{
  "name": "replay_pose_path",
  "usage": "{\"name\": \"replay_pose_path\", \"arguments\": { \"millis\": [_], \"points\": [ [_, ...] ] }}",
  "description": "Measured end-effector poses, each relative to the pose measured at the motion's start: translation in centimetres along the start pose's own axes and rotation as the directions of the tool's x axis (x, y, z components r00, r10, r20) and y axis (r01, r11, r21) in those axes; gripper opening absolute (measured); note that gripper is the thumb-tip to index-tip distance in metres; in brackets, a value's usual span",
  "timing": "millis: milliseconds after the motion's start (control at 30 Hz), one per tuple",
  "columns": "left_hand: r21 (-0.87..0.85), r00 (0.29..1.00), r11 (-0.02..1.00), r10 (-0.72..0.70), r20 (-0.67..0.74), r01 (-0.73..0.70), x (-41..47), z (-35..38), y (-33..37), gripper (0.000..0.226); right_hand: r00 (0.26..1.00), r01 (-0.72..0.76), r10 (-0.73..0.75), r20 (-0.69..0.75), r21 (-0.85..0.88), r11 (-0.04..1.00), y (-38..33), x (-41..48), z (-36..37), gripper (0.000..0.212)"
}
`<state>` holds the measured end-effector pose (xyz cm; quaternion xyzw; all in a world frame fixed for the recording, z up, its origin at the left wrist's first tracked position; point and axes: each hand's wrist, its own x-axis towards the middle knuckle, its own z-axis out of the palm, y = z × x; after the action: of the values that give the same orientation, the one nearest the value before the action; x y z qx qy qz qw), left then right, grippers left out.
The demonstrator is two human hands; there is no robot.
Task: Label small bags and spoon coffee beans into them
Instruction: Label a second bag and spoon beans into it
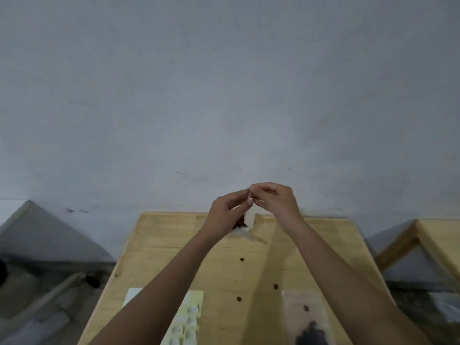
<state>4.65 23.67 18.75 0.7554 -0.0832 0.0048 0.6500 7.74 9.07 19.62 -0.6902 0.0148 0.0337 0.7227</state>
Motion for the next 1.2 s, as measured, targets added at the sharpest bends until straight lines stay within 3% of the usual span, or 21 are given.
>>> {"name": "replay_pose_path", "arguments": {
  "millis": [200, 467, 800, 933, 1067, 1200],
  "points": [
    [-0.05, 0.999, 0.999, -0.001, -0.048, -0.001, -0.1, -3.9, 0.1, 0.03, 0.998, -0.045, 0.044, 0.055, 0.031, 0.998, -1.6, 0.2, 4.3, 0.01],
    [-0.06, 0.985, 0.998, 0.008, -0.171, -0.019, 0.4, -4.7, -0.4, 0.031, 0.992, -0.122, 0.124, -0.013, 0.086, 0.989, -2.2, 0.0, 6.6, 0.007],
    [-0.081, 0.994, 0.996, 0.014, -0.109, -0.023, 0.6, -4.6, -1.0, 0.028, 0.998, -0.06, 0.061, -0.03, 0.045, 0.997, -1.9, -0.2, 6.0, 0.008],
    [0.032, 0.988, 0.999, 0.041, -0.146, -0.037, 0.7, -3.7, -1.2, 0.024, 0.994, 0.015, -0.034, -0.104, -0.187, 0.982, -1.3, 0.2, 6.0, 0.015],
    [0.192, 0.982, 0.979, 0.1, -0.162, -0.068, 0.8, -2.7, -1.1, 0.027, 0.982, -0.009, -0.034, -0.185, -0.224, 0.975, -1.4, 0.4, 5.7, 0.016],
    [0.289, 0.975, 0.952, 0.153, -0.161, -0.101, 1.3, -2.6, -1.3, 0.021, 0.989, -0.034, 0.0, -0.151, -0.225, 0.974, -1.5, 0.6, 5.2, 0.014]
  ]
}}
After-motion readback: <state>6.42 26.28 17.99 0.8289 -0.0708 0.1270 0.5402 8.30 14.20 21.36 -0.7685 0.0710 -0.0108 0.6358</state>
